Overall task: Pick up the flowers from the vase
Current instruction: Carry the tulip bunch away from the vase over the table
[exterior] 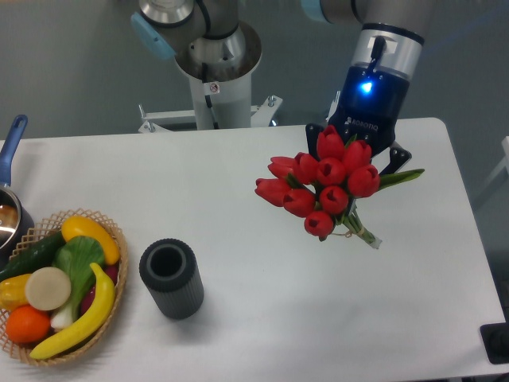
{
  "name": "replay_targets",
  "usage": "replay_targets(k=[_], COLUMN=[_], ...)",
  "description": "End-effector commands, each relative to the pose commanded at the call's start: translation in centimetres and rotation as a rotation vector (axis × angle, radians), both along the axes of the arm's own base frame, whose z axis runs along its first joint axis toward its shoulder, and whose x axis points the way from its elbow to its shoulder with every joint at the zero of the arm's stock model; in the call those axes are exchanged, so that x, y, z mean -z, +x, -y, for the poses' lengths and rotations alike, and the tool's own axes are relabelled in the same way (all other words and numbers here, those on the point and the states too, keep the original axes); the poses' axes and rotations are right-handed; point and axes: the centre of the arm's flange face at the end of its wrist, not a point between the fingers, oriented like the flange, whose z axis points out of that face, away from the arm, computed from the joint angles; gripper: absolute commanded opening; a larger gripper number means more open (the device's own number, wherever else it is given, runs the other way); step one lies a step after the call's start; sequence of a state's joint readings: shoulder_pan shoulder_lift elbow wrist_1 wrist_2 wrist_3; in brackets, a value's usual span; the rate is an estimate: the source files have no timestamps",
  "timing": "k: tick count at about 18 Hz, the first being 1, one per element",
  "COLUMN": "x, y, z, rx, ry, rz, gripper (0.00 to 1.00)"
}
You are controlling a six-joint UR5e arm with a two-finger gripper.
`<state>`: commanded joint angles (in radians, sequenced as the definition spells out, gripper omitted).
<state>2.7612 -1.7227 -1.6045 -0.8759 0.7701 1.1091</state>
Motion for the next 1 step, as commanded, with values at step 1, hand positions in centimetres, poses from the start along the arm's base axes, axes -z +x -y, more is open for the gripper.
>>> replay_targets(k=[1], x=[0.08], y=[0.01], z=[0.0], rx=[0.0], ry=[-0.001], rz=[0.001], gripper=[0.37])
